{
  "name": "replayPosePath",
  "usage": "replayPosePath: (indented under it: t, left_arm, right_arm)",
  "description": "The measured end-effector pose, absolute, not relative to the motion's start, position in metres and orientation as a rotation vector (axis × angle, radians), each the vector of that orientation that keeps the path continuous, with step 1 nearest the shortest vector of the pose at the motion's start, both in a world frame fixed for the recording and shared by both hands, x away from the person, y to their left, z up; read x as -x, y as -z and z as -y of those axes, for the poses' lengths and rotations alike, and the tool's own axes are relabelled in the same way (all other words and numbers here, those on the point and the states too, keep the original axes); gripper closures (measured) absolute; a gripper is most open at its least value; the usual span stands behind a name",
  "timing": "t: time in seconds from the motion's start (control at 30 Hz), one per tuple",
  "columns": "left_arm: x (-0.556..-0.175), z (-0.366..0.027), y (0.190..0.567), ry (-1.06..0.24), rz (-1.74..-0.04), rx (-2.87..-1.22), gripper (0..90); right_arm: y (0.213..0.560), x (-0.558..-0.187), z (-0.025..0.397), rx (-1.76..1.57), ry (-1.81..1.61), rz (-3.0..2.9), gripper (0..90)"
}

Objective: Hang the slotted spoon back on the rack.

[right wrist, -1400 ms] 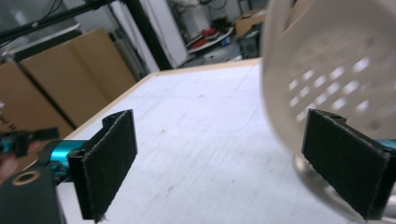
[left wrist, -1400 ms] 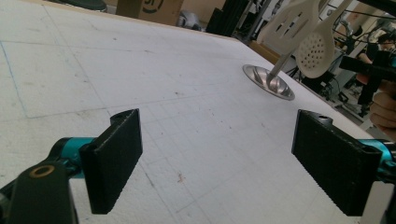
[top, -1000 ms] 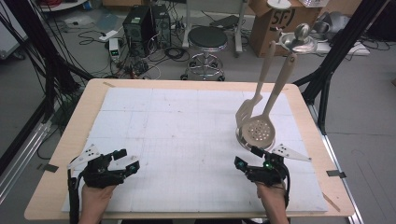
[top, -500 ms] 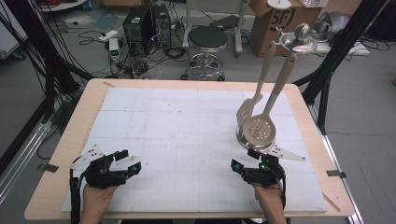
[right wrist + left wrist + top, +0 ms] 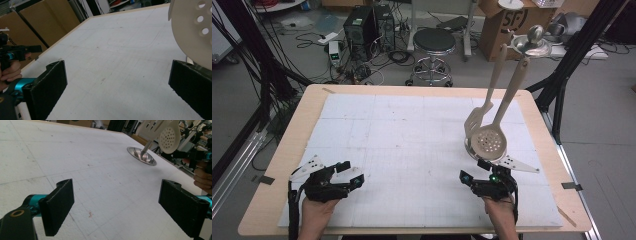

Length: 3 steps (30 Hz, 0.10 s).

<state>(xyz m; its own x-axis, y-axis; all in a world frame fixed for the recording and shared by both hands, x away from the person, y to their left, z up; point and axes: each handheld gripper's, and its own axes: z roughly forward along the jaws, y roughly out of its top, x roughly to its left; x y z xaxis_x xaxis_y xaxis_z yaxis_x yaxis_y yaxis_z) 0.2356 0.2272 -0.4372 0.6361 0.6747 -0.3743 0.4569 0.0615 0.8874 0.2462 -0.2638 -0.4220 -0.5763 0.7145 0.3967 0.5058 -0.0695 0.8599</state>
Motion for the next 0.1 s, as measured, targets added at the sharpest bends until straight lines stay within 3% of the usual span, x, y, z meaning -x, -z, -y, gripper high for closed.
replayPosePath:
  t: [0.1]
  left_arm:
    - [-0.2357, -0.2273, 0.4372, -0.213, -0.966, -1.573, 13.7]
  right_arm:
    - [0.4219, -0.2461, 0.2640, -1.338, -1.709, -2.009, 1.2]
